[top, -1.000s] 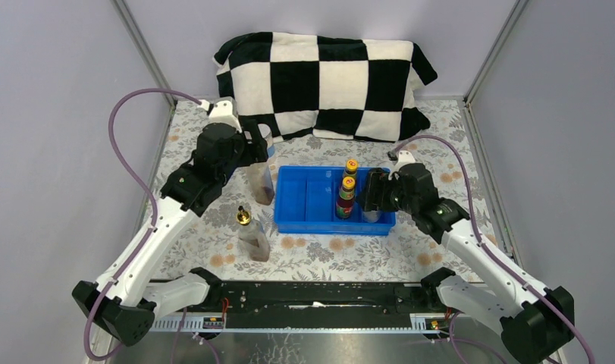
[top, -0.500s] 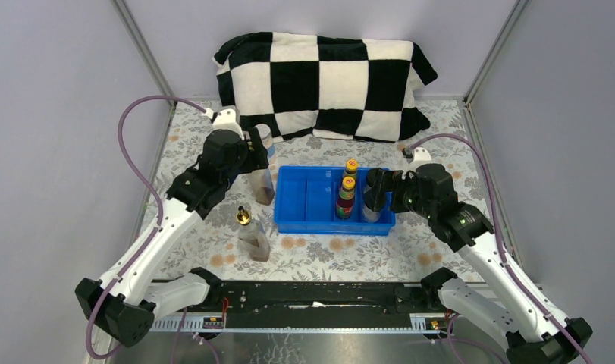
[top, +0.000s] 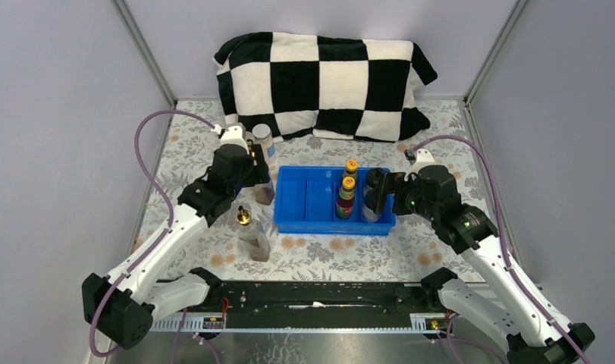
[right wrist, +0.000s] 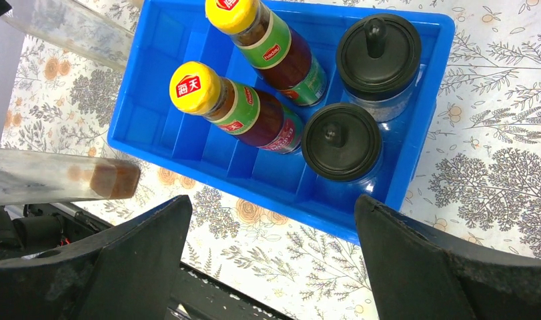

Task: Organize the condiment bottles
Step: Place the bottle in the storage box.

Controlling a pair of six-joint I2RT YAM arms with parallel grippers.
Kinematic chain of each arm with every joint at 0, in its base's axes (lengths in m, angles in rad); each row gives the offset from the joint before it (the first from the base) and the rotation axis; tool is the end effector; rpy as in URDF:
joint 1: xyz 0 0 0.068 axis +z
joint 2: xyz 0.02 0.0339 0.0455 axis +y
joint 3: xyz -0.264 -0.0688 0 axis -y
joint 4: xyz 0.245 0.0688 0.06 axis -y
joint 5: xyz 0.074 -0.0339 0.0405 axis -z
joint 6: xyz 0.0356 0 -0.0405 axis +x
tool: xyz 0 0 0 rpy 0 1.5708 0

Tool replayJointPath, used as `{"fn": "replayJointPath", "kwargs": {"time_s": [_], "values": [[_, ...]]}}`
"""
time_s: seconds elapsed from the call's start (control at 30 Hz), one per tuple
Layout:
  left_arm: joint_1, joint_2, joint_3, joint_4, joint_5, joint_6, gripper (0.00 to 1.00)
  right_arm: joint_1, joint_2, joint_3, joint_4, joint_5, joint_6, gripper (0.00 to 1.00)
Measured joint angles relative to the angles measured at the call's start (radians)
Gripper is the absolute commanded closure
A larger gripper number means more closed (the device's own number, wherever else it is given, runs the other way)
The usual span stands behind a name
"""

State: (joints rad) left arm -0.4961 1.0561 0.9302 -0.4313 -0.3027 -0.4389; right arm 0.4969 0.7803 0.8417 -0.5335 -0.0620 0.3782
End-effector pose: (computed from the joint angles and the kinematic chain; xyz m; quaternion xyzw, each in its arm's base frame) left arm 0.2093 -0.1012 0.3150 -0.0484 0.8660 -0.0986 0.4877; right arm 0.1491 0.0834 0.3243 -0.0667 0.8500 0.2451 0.4615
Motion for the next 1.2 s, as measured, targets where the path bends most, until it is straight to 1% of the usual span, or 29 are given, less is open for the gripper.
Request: {"fn": "replayJointPath", "kwargs": {"time_s": [0.43, 0.47, 0.73, 0.8, 1.2], "values": [[-0.002, 0.112, -0.052, 0.147, 0.003, 0.051, 0.23, 0.000, -0.003, -0.011, 0.002, -0.003, 0.000, 0.00], [-0.002, 0.122, -0.051, 0.156, 0.003, 0.054, 0.24, 0.000, -0.003, -0.013, 0.002, -0.003, 0.000, 0.00], [-0.002, 0.161, -0.050, 0.170, -0.028, 0.076, 0.49, 0.000, -0.003, -0.034, 0.008, -0.003, 0.000, 0.00], [-0.002, 0.163, -0.050, 0.171, -0.036, 0.074, 0.53, 0.000, -0.003, -0.040, 0.008, -0.003, 0.000, 0.00], [-0.003, 0.182, -0.024, 0.152, -0.056, 0.075, 0.58, 0.000, 0.000, -0.049, 0.012, -0.004, 0.000, 0.00]]}}
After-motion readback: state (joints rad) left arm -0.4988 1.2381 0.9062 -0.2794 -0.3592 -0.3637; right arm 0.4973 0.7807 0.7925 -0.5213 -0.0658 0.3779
